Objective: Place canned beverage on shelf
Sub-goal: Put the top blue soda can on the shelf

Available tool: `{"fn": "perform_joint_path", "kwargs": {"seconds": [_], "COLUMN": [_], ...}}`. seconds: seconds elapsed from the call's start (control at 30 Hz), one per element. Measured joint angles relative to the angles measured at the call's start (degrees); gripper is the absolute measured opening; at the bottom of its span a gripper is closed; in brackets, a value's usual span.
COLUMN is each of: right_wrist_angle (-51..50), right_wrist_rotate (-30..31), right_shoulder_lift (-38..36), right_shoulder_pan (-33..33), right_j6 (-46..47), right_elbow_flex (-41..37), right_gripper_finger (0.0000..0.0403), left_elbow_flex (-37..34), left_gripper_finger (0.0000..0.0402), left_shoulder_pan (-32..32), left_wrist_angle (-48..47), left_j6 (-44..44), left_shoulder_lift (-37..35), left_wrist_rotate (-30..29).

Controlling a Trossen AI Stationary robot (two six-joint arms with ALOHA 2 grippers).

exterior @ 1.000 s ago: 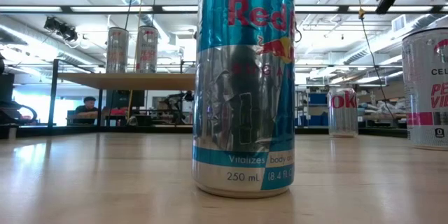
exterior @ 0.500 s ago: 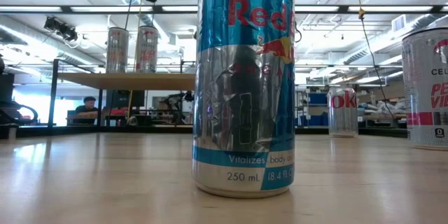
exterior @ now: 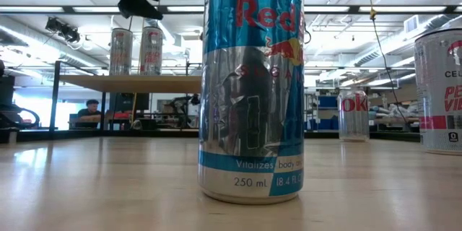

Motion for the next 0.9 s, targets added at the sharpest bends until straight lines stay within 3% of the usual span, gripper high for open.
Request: {"fn": "perform_joint_path", "kwargs": {"seconds": [0.33,0.9], "right_wrist_angle": [-1.09,-1.00], "right_wrist_rotate": [-12.96,-18.78], "right_shoulder_lift": [12.67,28.69], "right_shoulder_pan": [-9.25,-13.37], "right_j6": [4.32,8.95], "right_elbow_flex": [4.12,9.32], "right_gripper_finger": [0.0285,0.0285], "left_elbow_flex": [-6.83,-11.44], "left_gripper_finger": [0.0311,0.0311], "left_shoulder_pan": [0.00,0.02], "left_wrist_angle": [11.07,19.87], "left_j6": [1.51,4.69], "left_shoulder_lift": [0.04,0.01], "left_wrist_rotate": [0.68,0.69]}}
